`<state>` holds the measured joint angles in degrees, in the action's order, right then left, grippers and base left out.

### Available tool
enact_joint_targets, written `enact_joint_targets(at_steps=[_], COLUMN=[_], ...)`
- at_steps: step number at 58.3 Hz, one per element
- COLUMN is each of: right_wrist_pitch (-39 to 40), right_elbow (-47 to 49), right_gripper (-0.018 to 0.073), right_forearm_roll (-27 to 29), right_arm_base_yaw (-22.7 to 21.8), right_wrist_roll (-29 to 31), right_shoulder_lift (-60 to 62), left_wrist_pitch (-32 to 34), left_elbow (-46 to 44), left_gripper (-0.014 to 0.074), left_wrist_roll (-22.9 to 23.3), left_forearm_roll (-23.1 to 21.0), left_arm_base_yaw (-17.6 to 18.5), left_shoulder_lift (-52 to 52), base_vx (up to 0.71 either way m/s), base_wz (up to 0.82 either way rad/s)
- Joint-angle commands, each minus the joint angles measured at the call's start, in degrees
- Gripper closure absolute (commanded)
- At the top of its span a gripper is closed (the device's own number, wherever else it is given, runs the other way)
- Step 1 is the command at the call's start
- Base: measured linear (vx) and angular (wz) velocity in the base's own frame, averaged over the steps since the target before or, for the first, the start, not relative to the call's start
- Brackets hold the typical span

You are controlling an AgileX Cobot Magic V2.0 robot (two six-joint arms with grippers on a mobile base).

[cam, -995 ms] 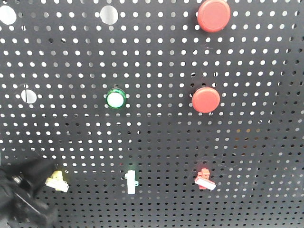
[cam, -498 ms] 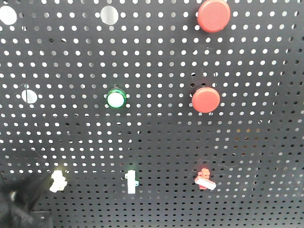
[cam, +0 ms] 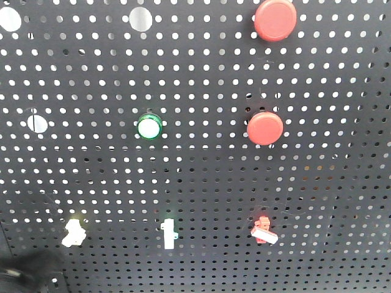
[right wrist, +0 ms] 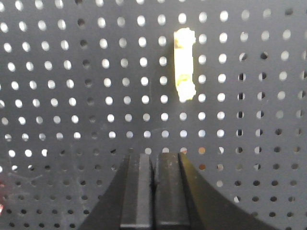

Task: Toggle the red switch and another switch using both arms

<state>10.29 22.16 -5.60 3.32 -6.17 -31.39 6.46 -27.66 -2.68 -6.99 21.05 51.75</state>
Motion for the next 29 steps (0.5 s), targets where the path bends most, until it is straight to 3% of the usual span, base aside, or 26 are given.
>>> enact_joint_targets(at_steps=[1, 15, 29], right_wrist_pitch=[6.0, 12.4, 11.9], right_elbow=[1.9, 2.1, 7.4], right_gripper=[0.0566, 0.0566, 0.0566], right_forearm_roll=[-2.9, -14.4, -14.9], right_arm_base_yaw=[0.6, 10.3, 20.3], right_wrist_roll=[-1.7, -10.9, -12.5], right_shoulder_lift=[-1.1, -6.2, -16.5], left_wrist_pitch=[2.5, -0.1, -3.7], left_elbow=[-1.6, -1.6, -1.6], left_gripper=[0.0594, 0.0594, 0.0594], left_wrist_roll=[0.1, 0.1, -0.3], left_forearm_roll=[-0.2, -0.1, 0.0], left_arm_base_yaw=[0.4, 0.4, 0.4], left_shoulder_lift=[-5.6, -14.5, -18.1], base_vx=[0.0, 0.0, 0.0], base_wz=[0.0, 0.0, 0.0])
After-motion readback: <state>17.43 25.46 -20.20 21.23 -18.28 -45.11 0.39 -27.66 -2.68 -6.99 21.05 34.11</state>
